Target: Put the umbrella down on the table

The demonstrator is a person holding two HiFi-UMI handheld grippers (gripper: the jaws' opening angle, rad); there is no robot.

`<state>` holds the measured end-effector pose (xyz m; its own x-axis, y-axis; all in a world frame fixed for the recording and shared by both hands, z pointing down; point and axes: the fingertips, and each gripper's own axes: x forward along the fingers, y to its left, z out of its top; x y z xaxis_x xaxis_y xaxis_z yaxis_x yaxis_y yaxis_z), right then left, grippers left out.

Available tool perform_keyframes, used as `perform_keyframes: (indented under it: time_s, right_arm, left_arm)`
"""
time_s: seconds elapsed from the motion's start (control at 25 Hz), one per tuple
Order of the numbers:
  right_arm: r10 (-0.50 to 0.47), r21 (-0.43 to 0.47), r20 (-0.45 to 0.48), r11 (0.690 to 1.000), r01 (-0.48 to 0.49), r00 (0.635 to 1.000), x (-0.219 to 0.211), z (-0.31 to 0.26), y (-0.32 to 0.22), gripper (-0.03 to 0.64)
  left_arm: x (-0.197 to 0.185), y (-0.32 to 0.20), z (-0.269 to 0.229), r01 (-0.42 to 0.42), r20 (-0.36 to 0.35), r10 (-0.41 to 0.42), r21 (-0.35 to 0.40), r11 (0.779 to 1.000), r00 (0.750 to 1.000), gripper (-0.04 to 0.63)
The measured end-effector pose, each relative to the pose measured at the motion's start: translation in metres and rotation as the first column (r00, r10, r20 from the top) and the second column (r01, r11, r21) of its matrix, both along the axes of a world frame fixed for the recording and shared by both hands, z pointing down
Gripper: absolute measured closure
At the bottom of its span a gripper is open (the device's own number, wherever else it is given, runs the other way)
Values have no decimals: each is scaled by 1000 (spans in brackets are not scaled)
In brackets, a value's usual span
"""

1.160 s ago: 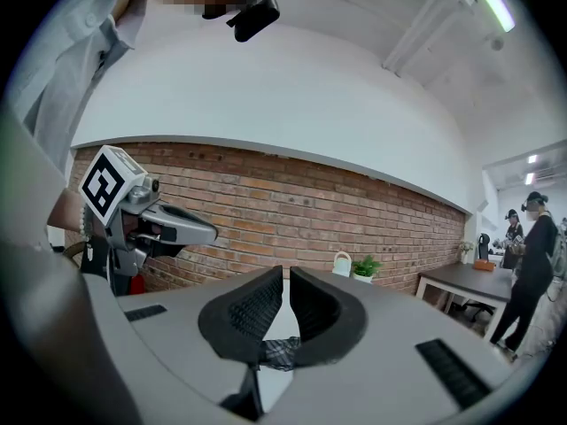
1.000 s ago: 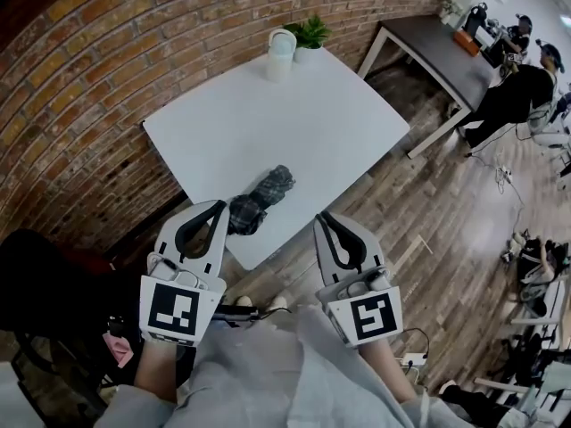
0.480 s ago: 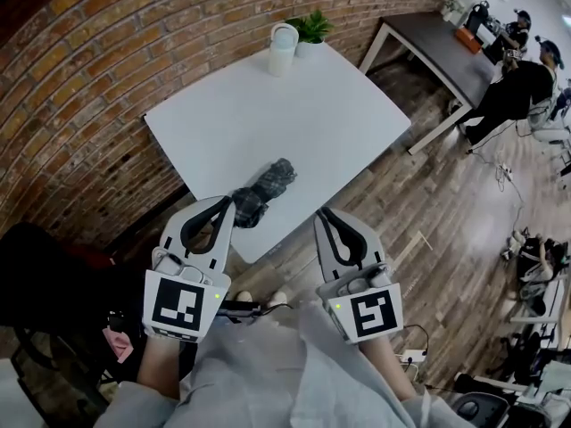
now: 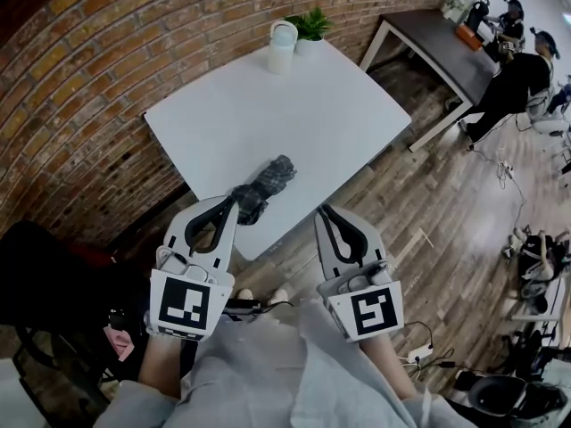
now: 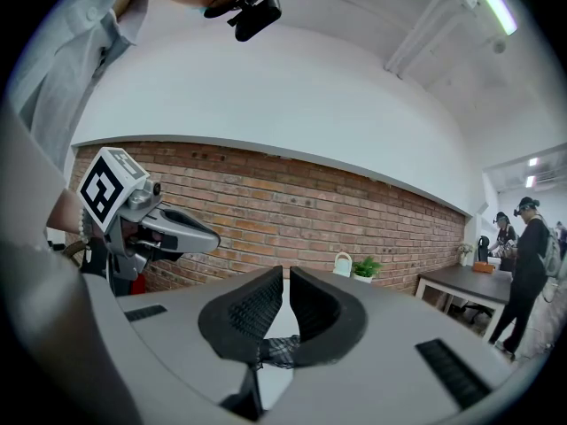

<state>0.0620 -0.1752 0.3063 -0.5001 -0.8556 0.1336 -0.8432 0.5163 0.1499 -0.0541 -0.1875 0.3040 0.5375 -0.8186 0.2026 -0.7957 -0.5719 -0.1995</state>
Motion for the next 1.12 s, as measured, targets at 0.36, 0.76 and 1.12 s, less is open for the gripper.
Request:
perform_keyframes:
  time_s: [0.36,0.76,1.12]
  right_arm:
    - [5,15,12,1000,-5,1000,1,0,2,561]
    - [0,27,30,1000,0,1000,0,-1,-3,561]
    - [-5,23,24,1000,5,1000,-1,-1,-4,561]
  left_arm:
    - [2,3,3,-3,9,3,-2,1000,1000,575]
    - [6,0,8,-15,26,15,-12,1000,1000,575]
    - [6,-1,10,-15,31,16,-22,1000,999,575]
